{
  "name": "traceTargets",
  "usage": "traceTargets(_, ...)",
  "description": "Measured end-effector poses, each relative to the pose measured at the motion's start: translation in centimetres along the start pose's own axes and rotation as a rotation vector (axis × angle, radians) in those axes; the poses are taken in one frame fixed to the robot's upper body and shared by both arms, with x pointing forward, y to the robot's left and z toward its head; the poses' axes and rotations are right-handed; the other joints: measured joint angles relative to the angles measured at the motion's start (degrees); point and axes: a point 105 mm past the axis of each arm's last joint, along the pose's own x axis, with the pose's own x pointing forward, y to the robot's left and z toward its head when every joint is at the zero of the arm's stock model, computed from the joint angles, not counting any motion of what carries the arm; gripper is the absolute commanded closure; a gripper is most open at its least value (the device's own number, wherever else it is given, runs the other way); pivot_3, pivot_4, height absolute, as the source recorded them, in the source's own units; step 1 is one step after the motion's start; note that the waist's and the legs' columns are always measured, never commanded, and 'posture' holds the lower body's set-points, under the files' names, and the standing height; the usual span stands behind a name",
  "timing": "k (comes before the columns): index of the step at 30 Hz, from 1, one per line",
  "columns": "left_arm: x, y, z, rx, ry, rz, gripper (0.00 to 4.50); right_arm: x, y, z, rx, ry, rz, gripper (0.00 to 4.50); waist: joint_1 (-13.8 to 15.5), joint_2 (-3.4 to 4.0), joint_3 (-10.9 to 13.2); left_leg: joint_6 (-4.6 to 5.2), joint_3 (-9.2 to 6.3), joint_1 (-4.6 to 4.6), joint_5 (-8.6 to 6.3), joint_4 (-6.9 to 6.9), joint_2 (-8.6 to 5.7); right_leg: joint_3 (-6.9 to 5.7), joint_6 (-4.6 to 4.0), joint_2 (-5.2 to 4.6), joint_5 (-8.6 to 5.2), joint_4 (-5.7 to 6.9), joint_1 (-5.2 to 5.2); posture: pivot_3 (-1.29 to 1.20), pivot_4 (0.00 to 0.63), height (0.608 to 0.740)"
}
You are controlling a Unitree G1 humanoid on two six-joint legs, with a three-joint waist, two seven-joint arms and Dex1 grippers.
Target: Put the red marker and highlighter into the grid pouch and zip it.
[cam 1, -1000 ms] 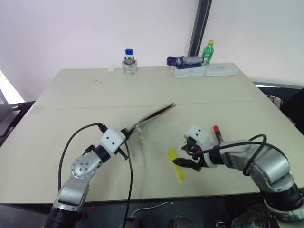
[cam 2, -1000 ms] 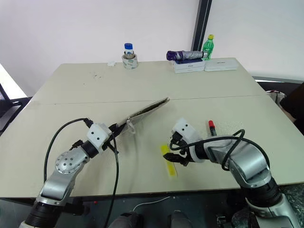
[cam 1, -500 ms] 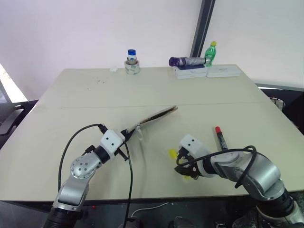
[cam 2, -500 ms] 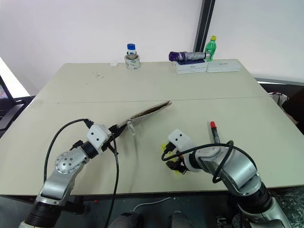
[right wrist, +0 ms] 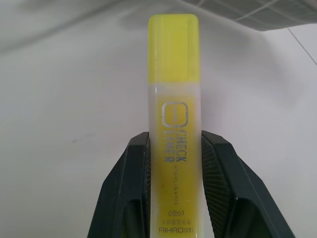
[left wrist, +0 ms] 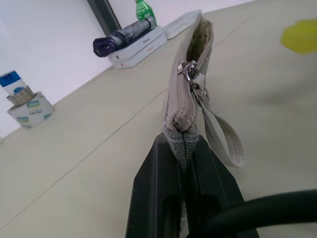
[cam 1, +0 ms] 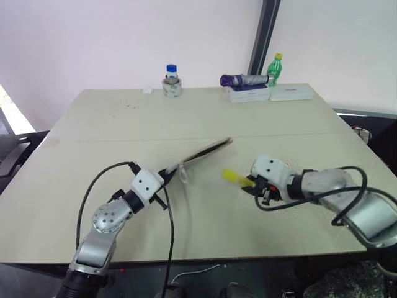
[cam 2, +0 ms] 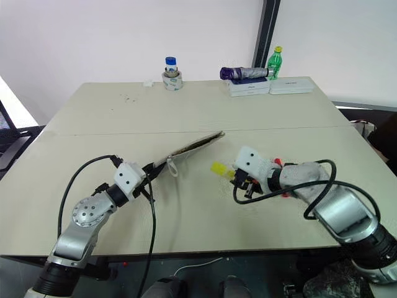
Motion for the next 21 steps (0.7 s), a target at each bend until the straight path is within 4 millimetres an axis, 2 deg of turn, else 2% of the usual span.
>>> traceTargets(4, 0.2, -0.2, 0.2, 0.023, -0.011, -0.012, 4.50, -0.3, -1.3, 1.5, 0.054, -0.051, -0.008, 3.65, 0.02, 0.00, 0.00, 0.00, 0.00, 0.00, 0.00, 0.00, 0.01, 0.00, 0.00, 0.00, 0.00, 0.00, -0.01, 0.00, 0.150, 0.740)
traceTargets(13, 0.5, -0.9, 0.3, 0.082, -0.019, -0.056, 4.50, 0.7, -2.0, 2.6, 0.144, -0.069, -0.002, 3.65, 0.04, 0.00, 0.00, 0.01, -0.01, -0.02, -0.01, -0.02, 0.00, 0.01, 0.00, -0.01, 0.00, -0.04, -0.03, 0.00, 0.150, 0.740)
traceTargets(21, 0.4, -1.0, 0.3, 0.113, -0.020, -0.063, 4.50, 1.4, -1.2, 1.8, 0.164, -0.004, 0.034, 3.65, 0.05, 0.00, 0.00, 0.01, -0.01, -0.03, -0.01, -0.02, 0.00, 0.01, -0.01, -0.02, 0.00, -0.05, -0.04, 0.00, 0.150, 0.740)
